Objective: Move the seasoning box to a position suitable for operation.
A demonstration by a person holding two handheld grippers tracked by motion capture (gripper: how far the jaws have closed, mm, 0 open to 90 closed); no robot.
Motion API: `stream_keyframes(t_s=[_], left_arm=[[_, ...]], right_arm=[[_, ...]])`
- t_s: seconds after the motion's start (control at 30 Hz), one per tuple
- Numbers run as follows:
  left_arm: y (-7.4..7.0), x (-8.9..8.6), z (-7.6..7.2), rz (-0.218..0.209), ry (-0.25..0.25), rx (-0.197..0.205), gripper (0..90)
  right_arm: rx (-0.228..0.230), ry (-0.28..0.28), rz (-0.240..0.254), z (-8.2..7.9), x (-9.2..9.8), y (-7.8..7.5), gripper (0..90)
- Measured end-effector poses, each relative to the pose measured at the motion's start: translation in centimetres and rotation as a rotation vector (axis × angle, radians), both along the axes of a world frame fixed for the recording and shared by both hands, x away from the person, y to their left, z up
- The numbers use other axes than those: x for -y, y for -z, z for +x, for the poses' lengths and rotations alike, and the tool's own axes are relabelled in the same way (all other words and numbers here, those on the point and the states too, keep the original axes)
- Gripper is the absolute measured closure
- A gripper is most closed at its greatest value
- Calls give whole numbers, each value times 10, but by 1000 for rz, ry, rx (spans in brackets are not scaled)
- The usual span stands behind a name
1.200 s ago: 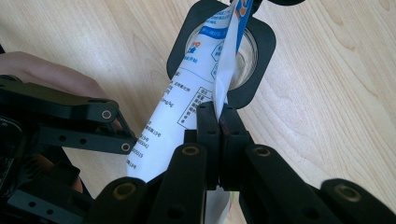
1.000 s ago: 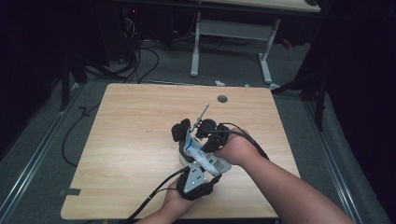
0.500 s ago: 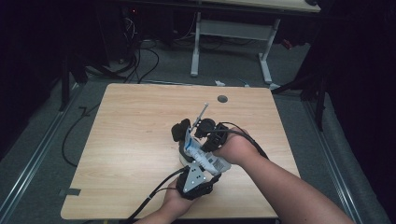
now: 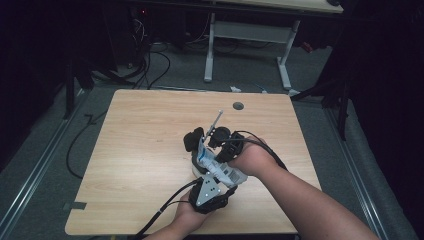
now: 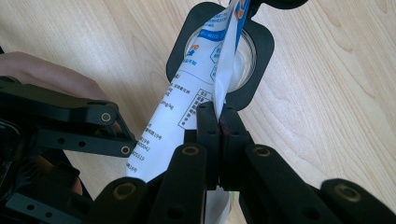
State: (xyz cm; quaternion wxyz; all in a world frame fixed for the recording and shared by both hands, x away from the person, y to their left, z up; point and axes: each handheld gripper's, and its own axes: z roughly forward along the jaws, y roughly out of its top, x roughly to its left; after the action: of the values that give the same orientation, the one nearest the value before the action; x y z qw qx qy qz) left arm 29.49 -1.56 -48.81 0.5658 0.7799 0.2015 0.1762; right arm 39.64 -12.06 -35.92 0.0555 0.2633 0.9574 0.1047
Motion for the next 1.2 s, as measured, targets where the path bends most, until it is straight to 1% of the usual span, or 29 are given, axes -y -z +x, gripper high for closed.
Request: stream_keyframes(t_s=[0.17,0.43,0.77,1.03,1.2], left_arm=[[-1,0,0,-7,2,2,542],[-1,0,-1,2,2,10,544],[-2,1,-1,-7,6,17,545],[-2,1,-1,7,7,28,549],[-3,1,0,9,4,34,550]], right_arm=[[1,2,2,-1,0,-1,894],[-2,2,5,-1,0,-1,894],[2,8,13,-2,3,-4,894],[-3,9,13,-2,4,-4,893],[-2,13,28,-1,5,-5,891]])
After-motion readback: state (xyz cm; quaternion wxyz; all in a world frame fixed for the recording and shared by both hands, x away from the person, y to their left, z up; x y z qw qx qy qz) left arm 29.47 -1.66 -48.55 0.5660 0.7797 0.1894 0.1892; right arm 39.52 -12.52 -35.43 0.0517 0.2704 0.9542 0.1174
